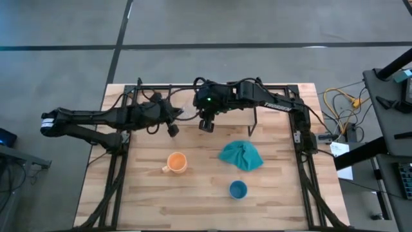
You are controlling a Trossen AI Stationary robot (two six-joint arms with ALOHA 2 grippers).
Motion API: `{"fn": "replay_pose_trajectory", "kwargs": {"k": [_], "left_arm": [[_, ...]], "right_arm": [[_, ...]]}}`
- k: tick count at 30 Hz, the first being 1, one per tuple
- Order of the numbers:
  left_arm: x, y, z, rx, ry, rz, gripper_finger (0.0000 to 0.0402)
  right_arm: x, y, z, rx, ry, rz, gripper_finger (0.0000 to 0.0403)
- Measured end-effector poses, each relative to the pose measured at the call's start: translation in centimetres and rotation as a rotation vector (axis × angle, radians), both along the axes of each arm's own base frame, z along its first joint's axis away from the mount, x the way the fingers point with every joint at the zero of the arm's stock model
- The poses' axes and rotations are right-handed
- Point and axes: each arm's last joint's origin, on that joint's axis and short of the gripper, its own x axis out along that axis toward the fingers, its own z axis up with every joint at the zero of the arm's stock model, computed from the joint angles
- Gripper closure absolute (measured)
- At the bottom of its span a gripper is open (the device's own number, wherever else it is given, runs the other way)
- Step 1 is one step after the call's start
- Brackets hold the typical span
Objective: Stack small to large cups/mugs on shelf
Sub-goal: Put the transparent mug on the shelf
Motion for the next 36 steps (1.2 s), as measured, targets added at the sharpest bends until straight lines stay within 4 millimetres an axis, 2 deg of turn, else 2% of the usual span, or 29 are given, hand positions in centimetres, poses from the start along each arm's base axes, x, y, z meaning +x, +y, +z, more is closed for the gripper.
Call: {"fn": "replay_pose_trajectory", "kwargs": {"k": [7,13,16,19,36], "left_arm": [[0.3,1.3,0.8,0.041,-0.079,0.033,0.0399],[1.2,1.5,-1.3,-0.013,-0.051,0.021,0.0399],[1.8,1.6,-2.0,-0.017,-0.106,0.009,0.0399],[2.2,1.7,-2.1,-0.009,-0.138,0.009,0.0399],[1.7,2.1,-3.5,-0.020,-0.112,0.034,0.0398]], "right_arm": [[0.0,-0.1,0.0,0.002,0.003,-0.006,0.0300],[0.0,0.0,-0.1,0.000,0.005,-0.006,0.0303],[0.0,-0.1,-0.1,-0.001,0.006,-0.006,0.0303],[0.0,-0.1,-0.1,0.000,0.008,-0.008,0.0304],[0.0,-0.1,-0.2,-0.001,0.014,-0.007,0.0307]]}}
